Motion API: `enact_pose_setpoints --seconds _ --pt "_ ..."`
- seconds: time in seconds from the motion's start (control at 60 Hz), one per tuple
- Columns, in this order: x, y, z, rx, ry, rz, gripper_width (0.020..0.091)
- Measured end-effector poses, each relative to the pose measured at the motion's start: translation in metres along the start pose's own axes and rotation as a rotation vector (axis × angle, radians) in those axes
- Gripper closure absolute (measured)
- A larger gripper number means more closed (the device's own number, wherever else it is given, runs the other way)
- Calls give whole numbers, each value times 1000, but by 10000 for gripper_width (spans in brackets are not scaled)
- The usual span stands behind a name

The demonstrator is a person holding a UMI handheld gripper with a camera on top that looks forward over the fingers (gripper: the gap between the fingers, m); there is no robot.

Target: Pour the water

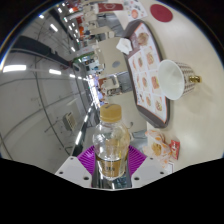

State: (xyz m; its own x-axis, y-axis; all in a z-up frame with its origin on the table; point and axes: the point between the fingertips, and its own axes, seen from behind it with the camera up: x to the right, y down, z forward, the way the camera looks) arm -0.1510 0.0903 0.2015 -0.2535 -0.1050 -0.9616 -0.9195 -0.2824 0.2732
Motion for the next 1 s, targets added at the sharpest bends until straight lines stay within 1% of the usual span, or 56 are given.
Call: enact_pose_setpoints --seconds 0.067,0.133,0.2,0.4,0.5,0.55,0.617,0.65,0.7,0.767,0.883,0.95,1.0 --pt "12 -22 7 7 -17 153 722" --pt "26 -48 8 43 -20 283 718" --pt "33 -58 4 38 -18 340 721" --pt "46 -53 15 -12 44 328 722" --pt "33 -48 9 -49 89 165 721" --pt "20 -48 5 -68 106 27 722" --pt "-4 -57 -1 -70 121 -221 718" --pt "-21 -68 -11 -60 125 -355 719" --pt "-44 -87 -17 -23 137 -583 719" --pt "-77 -119 -32 34 147 -864 719" --pt "-117 -173 -68 150 208 -1285 720" --pt "-111 -213 -77 196 278 -1463 722" --pt "-101 -239 -88 207 334 -1546 722"
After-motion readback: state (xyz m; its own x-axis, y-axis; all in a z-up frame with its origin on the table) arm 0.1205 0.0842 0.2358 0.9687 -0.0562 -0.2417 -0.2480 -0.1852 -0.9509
